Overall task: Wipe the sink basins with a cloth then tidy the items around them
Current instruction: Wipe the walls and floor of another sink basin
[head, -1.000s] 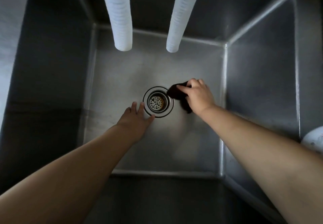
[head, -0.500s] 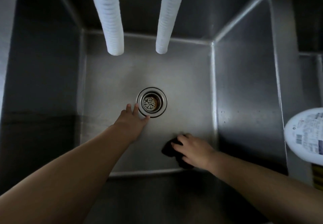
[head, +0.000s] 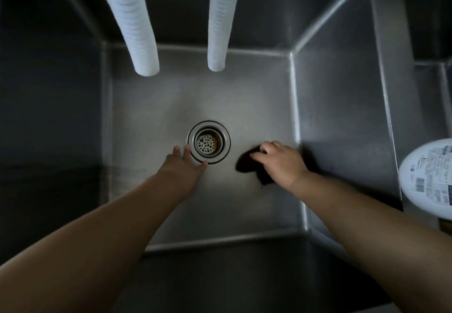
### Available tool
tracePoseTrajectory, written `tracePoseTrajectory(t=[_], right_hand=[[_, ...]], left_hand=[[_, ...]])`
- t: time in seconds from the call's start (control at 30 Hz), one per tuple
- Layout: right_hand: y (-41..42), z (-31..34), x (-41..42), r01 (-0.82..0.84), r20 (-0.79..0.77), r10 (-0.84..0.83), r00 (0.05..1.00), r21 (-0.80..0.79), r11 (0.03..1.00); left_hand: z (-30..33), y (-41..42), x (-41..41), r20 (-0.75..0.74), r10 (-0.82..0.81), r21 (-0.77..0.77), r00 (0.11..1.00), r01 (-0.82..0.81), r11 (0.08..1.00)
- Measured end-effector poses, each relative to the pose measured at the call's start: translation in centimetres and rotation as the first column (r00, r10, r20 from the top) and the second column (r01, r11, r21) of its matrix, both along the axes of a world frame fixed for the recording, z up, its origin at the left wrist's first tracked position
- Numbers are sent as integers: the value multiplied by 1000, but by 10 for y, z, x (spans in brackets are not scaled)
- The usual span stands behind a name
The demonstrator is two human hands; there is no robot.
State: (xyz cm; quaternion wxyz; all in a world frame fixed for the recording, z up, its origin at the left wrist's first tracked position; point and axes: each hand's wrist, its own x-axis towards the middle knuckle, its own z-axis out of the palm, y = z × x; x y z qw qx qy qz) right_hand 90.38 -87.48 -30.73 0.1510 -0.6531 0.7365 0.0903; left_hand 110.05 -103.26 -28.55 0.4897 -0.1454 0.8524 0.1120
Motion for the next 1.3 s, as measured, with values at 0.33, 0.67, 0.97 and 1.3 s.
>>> tracePoseTrajectory(t=[0.33, 0.67, 0.97, 1.3], right_hand=[[-106, 14, -82, 57, -329, -108, 938, -162, 985], [-144, 36, -132, 130, -628, 131, 767, 351, 927], [-65, 47, -63, 170, -552, 123, 825, 450, 877], [36, 54, 8, 116, -396, 205, 895, 651, 750]], left_hand=[[1, -2, -6, -4, -3, 8, 1000, 3, 1000], [1, -2, -6, -17, 53, 11, 998, -53, 999], [7, -1, -9, -3, 64, 14, 998, -64, 998], [6, 0, -4, -37, 38, -18, 999, -39, 999]])
